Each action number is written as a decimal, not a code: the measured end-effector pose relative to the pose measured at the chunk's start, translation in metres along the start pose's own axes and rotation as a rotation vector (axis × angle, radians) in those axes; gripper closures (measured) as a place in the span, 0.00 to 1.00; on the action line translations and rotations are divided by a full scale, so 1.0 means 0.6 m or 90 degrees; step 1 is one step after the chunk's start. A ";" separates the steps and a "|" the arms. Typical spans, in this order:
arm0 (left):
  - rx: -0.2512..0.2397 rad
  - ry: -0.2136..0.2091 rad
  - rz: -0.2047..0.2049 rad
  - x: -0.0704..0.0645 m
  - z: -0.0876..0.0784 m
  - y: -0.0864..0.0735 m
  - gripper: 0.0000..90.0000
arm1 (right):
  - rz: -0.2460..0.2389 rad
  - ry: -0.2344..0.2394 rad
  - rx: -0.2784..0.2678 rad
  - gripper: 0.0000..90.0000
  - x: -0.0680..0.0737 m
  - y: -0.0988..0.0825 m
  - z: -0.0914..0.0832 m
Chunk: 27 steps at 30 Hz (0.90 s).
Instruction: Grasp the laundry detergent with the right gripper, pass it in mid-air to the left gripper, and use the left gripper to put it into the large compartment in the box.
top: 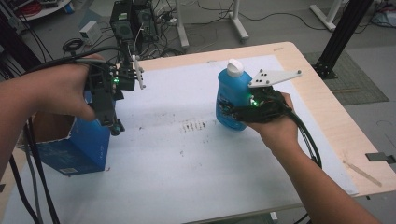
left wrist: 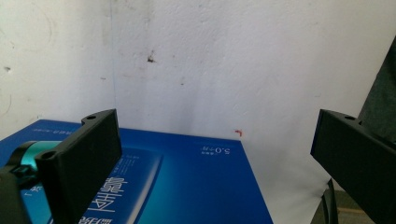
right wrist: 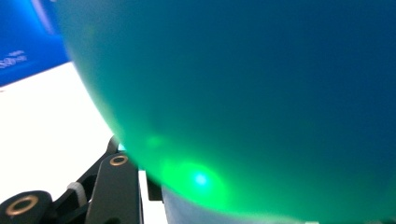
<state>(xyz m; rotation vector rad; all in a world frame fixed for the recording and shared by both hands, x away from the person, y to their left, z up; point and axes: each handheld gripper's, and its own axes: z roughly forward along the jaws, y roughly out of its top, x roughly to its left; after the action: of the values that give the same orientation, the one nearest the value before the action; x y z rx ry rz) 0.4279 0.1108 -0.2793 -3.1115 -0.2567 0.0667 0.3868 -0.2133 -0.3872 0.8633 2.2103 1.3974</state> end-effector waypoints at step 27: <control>-0.049 -0.009 0.077 -0.077 -0.053 0.050 0.02 | -0.109 0.254 0.029 0.51 0.090 0.054 0.006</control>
<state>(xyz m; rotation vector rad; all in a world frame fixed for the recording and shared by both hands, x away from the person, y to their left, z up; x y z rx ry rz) 0.3886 0.0733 -0.2465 -3.2020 -0.0730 0.0813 0.3586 -0.1644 -0.3595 0.4194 2.5442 1.5444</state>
